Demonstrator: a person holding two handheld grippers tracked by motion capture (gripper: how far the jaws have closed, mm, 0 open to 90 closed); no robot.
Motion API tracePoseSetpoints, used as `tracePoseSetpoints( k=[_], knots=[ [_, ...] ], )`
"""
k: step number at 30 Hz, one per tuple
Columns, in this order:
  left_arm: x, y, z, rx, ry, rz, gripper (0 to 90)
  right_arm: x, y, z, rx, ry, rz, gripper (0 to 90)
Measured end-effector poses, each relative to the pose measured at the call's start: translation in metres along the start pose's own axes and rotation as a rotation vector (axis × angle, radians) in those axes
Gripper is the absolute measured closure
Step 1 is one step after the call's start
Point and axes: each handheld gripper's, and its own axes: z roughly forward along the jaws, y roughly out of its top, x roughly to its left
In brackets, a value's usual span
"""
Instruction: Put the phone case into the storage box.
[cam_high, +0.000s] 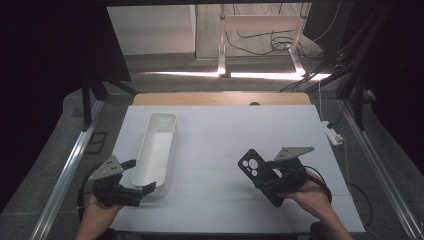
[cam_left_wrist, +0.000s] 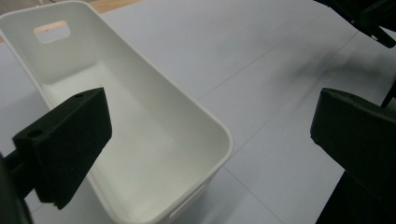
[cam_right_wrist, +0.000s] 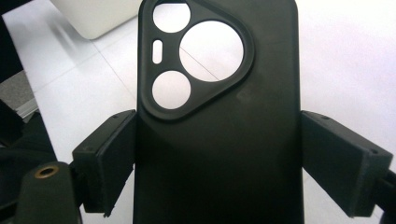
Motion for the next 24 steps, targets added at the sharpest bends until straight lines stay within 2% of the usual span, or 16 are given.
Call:
tracePoseSetpoints(
  k=[11, 14, 24],
  knots=[
    [-0.001, 0.02, 0.018, -0.01, -0.059, 0.044, 0.0, 0.007, 0.015, 0.002, -0.024, 0.065, -0.041, 14.9],
    [-0.002, 0.025, 0.022, -0.016, -0.082, 0.049, 0.0, 0.008, 0.019, 0.003, -0.032, 0.086, -0.04, 14.9],
    [-0.007, 0.043, 0.041, -0.017, -0.148, 0.1, 0.0, 0.009, 0.03, 0.01, -0.045, 0.124, -0.055, 14.9]
  ],
)
